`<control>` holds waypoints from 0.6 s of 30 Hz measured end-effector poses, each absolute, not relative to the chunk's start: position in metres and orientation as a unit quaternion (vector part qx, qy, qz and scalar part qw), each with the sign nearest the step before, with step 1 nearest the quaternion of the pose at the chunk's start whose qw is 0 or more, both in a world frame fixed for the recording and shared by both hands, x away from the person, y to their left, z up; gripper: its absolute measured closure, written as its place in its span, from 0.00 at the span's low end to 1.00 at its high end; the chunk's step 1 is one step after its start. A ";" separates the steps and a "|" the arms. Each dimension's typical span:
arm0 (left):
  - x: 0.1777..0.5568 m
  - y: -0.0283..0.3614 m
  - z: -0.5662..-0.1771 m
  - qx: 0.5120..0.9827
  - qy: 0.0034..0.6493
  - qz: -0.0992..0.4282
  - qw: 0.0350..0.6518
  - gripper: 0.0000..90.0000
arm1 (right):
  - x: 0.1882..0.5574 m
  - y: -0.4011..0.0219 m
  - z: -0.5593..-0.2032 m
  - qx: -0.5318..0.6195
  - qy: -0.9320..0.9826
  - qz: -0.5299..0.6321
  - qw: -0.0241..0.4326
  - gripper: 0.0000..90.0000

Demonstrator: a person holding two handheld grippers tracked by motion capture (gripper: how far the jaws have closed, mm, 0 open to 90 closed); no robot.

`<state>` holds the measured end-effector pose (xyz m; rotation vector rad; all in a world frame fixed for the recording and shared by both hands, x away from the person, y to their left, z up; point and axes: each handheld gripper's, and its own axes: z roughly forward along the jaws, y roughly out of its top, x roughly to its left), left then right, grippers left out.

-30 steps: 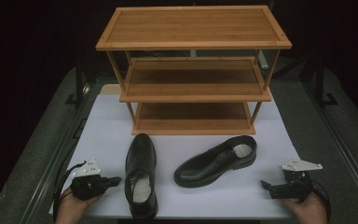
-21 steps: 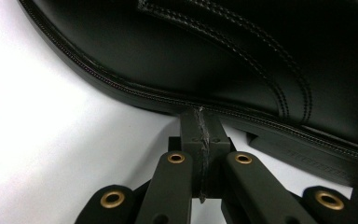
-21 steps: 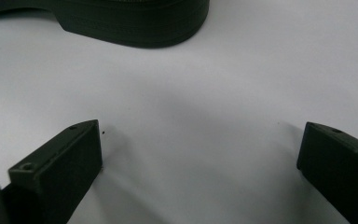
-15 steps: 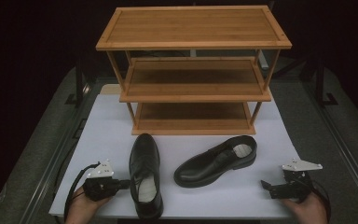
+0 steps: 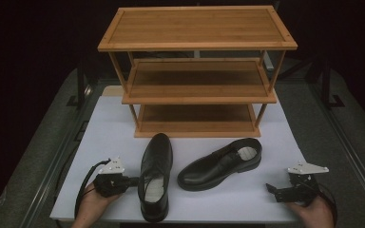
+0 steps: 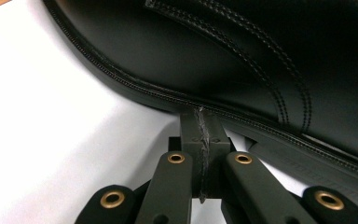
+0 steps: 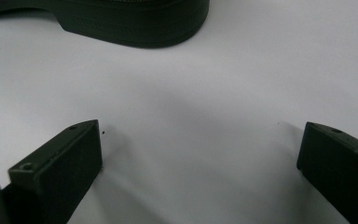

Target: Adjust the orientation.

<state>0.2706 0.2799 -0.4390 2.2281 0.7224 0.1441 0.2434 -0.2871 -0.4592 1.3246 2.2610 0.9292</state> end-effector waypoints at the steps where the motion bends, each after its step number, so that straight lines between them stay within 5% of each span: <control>1: 0.272 0.280 -0.439 0.875 0.284 0.054 0.389 1.00 | 0.243 -0.287 -0.459 0.468 0.800 0.329 0.180 0.00; 18: 0.273 0.291 -0.436 0.872 0.297 0.061 0.384 1.00 | 0.243 -0.287 -0.459 0.469 0.799 0.329 0.179 0.00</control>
